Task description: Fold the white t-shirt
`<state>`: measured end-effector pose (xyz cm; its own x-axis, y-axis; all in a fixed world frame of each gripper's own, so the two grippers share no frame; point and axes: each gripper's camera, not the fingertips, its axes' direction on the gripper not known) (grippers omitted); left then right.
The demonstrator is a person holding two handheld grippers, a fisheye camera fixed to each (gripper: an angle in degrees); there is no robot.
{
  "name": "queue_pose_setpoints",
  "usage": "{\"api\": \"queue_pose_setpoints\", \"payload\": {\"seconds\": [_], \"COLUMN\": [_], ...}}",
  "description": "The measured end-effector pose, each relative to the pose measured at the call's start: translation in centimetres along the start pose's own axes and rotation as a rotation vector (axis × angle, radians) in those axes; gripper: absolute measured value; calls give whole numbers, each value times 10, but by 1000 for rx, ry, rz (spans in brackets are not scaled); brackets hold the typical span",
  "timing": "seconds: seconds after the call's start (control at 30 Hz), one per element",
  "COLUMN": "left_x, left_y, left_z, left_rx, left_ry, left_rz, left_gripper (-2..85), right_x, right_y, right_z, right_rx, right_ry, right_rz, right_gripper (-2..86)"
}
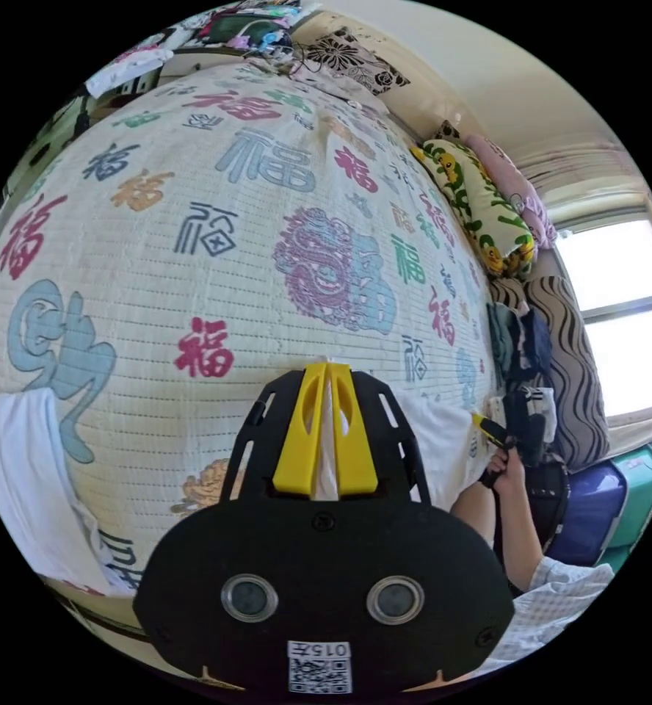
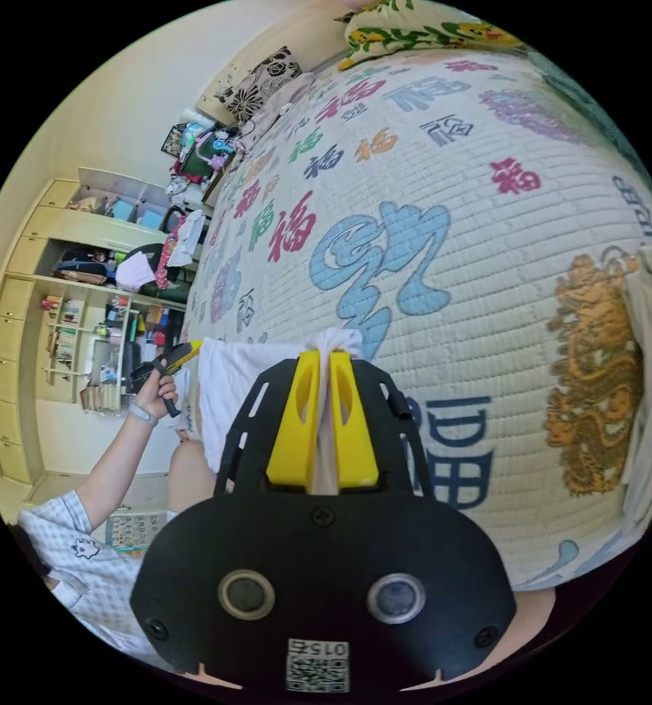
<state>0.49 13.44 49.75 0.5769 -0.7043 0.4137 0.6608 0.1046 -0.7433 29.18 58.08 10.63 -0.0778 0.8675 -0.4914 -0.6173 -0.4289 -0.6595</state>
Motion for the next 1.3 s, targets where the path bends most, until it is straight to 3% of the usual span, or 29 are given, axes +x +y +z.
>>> {"api": "queue_pose_setpoints", "payload": {"seconds": [0.23, 0.3, 0.43, 0.6, 0.73, 0.97, 1.3], "left_x": [-18, -25, -44, -55, -67, -61, -30], "left_y": [12, 16, 48, 126, 171, 162, 158], "left_z": [15, 17, -12, -53, -53, -11, -6], "left_rx": [-9, -15, 110, 149, 27, -229, -303], "left_ry": [-52, -2, 281, 286, 179, -37, -245], "left_rz": [29, 18, -15, 9, -41, -63, 87], "left_gripper": [4, 24, 79, 100, 110, 104, 79], "right_x": [-15, -23, -48, -99, -149, -238, -391], "right_y": [-6, -6, 0, 19, 28, 8, -53], "right_z": [9, 12, 1, -14, -4, 48, 152], "right_rx": [-21, -31, -36, -28, -56, -182, -333], "right_ry": [30, 34, 64, 109, 103, 61, 264], "right_rz": [14, 6, -2, -159, -274, -436, -721], "right_gripper": [31, 40, 55, 57, 56, 55, 76]}}
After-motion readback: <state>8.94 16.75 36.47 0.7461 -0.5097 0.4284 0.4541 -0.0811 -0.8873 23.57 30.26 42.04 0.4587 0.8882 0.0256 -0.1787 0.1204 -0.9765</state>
